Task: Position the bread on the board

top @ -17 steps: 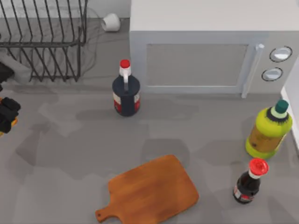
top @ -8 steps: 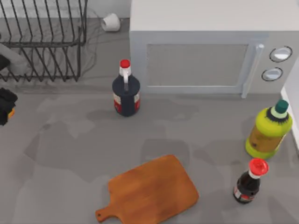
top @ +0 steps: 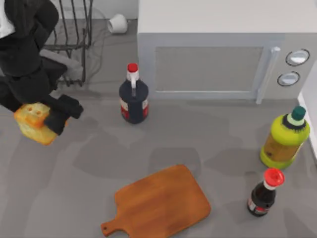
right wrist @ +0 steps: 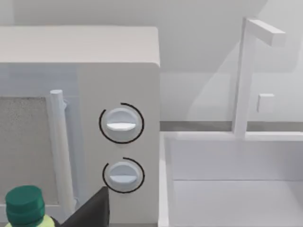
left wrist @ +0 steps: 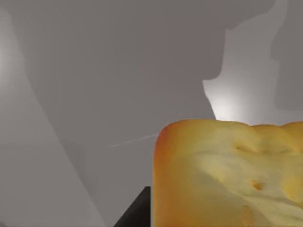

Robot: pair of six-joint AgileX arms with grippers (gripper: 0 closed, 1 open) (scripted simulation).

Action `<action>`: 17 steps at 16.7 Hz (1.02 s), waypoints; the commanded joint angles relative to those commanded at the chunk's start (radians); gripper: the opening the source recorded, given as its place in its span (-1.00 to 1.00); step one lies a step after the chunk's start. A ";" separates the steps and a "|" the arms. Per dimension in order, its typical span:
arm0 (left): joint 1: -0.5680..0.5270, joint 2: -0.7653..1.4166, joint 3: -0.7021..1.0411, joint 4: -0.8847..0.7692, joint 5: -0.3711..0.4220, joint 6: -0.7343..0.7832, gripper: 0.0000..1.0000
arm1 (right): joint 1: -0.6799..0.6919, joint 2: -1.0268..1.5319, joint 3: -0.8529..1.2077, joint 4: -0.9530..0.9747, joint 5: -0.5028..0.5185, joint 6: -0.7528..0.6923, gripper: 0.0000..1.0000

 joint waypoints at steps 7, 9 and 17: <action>-0.384 0.015 -0.053 0.034 0.006 -0.708 -1.00 | 0.000 0.000 0.000 0.000 0.000 0.000 1.00; -0.481 0.006 -0.070 0.052 0.006 -0.874 -1.00 | 0.000 0.000 0.000 0.000 0.000 0.000 1.00; -0.655 -0.030 -0.105 0.099 -0.001 -1.132 -1.00 | 0.000 0.000 0.000 0.000 0.000 0.000 1.00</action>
